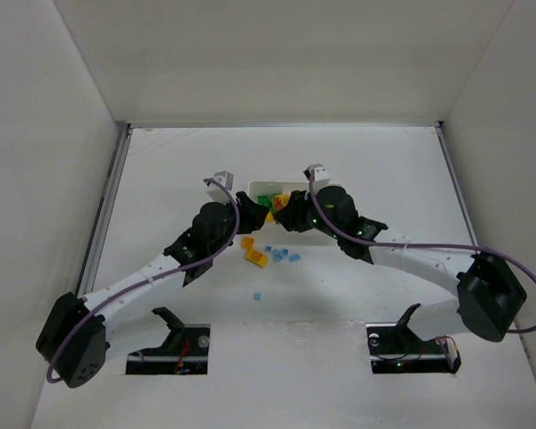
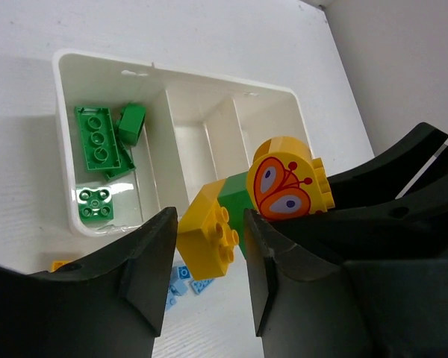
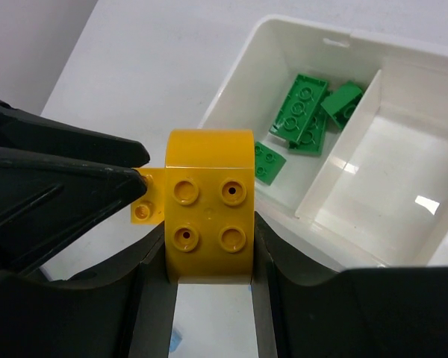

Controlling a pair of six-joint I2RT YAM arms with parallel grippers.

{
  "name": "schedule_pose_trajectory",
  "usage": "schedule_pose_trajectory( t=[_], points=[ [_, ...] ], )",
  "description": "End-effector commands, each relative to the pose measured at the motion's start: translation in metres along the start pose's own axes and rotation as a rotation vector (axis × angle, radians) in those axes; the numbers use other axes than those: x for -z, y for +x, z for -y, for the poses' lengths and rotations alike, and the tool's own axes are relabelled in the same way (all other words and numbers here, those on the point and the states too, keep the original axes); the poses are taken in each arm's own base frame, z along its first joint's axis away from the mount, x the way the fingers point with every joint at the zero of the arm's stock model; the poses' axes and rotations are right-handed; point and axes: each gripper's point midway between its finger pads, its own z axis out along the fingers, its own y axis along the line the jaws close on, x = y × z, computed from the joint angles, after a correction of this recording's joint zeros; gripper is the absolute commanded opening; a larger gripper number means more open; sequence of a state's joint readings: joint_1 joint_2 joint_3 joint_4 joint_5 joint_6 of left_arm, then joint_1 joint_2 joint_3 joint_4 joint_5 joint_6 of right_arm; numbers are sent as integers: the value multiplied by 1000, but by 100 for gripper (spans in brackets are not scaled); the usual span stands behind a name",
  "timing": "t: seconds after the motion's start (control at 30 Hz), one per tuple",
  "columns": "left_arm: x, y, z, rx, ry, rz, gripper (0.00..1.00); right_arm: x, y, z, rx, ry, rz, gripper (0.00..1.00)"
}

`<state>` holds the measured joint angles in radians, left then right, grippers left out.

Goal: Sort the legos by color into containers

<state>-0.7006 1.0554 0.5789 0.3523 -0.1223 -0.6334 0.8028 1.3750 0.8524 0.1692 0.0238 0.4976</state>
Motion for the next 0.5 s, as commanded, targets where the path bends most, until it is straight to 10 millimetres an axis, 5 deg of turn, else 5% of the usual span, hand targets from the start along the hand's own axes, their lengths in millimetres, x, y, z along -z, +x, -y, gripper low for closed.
schedule_pose_trajectory(
  t=[0.0, 0.3, 0.47],
  points=[
    [-2, -25, 25, -12, 61, 69, 36, 11, -37, -23, -39, -112, 122, 18],
    [-5, -23, 16, -11, 30, 72, 43, 16, -42, -13, -68, -107, 147, 18],
    [-10, -14, 29, -17, 64, 43, 41, 15, -41, -14, -70, -113, 148, 18]
  ],
)
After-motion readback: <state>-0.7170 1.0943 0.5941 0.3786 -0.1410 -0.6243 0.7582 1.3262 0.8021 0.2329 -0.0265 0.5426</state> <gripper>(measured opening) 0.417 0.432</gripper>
